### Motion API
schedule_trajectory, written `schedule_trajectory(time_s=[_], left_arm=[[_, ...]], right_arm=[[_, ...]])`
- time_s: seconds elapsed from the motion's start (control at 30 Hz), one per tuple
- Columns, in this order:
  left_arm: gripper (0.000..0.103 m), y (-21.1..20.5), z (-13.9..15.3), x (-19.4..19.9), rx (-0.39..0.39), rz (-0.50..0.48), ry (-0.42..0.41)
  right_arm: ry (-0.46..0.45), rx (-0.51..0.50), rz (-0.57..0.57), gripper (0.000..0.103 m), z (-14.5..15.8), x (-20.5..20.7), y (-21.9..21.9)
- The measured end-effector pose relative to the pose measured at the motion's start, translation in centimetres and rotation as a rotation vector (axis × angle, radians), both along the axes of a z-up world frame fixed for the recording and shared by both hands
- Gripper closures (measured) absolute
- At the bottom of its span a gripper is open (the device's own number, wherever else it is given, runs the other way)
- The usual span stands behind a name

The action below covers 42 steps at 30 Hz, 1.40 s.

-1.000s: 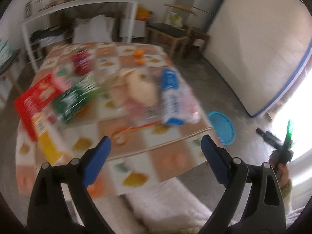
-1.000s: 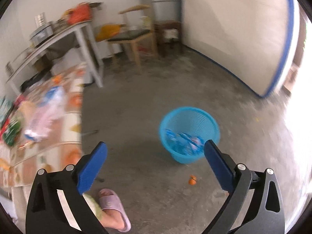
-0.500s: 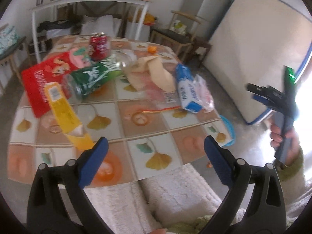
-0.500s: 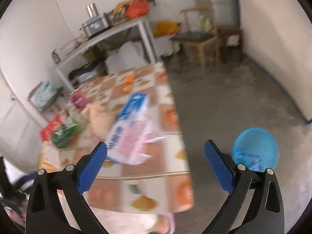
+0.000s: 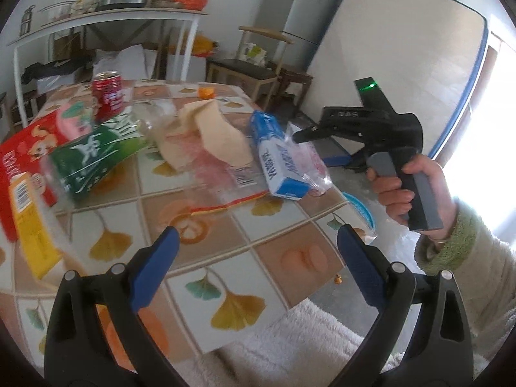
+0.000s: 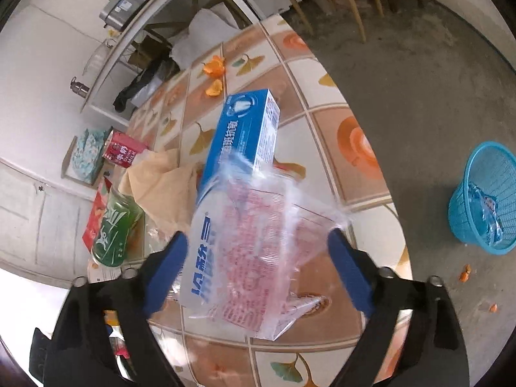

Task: Collect trash
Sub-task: 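Grasp the plastic bag with the right tool while the left tool grasps the toothpaste box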

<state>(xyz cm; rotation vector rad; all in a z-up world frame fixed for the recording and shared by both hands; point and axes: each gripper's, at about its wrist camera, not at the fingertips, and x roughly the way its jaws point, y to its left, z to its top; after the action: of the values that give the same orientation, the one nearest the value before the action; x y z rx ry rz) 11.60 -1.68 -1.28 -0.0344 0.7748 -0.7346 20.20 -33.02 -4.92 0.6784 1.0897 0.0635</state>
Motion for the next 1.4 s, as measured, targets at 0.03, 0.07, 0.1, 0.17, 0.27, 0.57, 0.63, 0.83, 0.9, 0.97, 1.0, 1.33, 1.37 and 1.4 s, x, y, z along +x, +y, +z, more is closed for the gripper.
schedule_trajectory(time_s=[0.03,0.07,0.1,0.17,0.27,0.57,0.63,0.83,0.9,0.97,1.0,1.33,1.37,1.4], left_arm=[[0.009,-0.2,-0.2,0.2,-0.003,-0.009,-0.002],[0.009,-0.3,-0.3,0.2,-0.005,-0.014,-0.001],[0.009,-0.4,-0.4,0.4,-0.006,-0.02,0.001],[0.009,-0.6,-0.9,0.6,-0.01,-0.027,0.009],[0.009,-0.6,-1.3,0.8,-0.024,-0.035,0.031],[0.025,-0.7,-1.8,1.3,-0.044,-0.035,0.083],[0.028,-0.8,-1.7,1.3,-0.042,-0.035,0.088],[0.036,-2.0,-1.1,2.0,-0.067,-0.046,0.113],[0.038,-3.0,-0.7,2.7,-0.074,-0.056,0.118],[0.038,-4.2,-0.5,3.6,-0.064,-0.067,0.117],[0.038,-5.1,-0.3,4.2,-0.045,-0.068,0.115],[0.042,-14.8,0.7,12.1,0.169,-0.1,0.125],[0.042,-16.1,0.4,12.9,0.222,-0.099,0.115],[0.042,-17.0,0.1,13.3,0.256,-0.104,0.105]], right_arm=[[0.003,0.0,0.003,0.027,-0.1,0.2,0.0],[0.006,-0.002,0.006,0.03,-0.3,0.3,0.0],[0.012,-0.007,0.009,0.035,-0.4,0.3,0.0],[0.025,-0.016,0.016,0.041,-0.6,0.5,0.0],[0.028,0.005,0.007,0.051,-1.0,0.2,-0.5],[-0.001,0.086,-0.026,0.079,-1.4,-1.3,-1.7],[-0.01,0.09,-0.033,0.081,-1.3,-1.7,-1.9],[-0.033,0.088,-0.055,0.085,-1.2,-3.7,-3.0],[-0.044,0.088,-0.065,0.085,-1.2,-4.3,-3.4],[-0.056,0.089,-0.075,0.085,-1.1,-5.1,-3.8],[-0.061,0.091,-0.078,0.085,-1.2,-5.3,-4.0],[-0.097,0.145,-0.103,0.085,-2.4,-7.2,-5.6],[-0.102,0.144,-0.103,0.085,-2.4,-7.3,-5.7],[-0.106,0.146,-0.102,0.085,-2.4,-7.3,-5.8]])
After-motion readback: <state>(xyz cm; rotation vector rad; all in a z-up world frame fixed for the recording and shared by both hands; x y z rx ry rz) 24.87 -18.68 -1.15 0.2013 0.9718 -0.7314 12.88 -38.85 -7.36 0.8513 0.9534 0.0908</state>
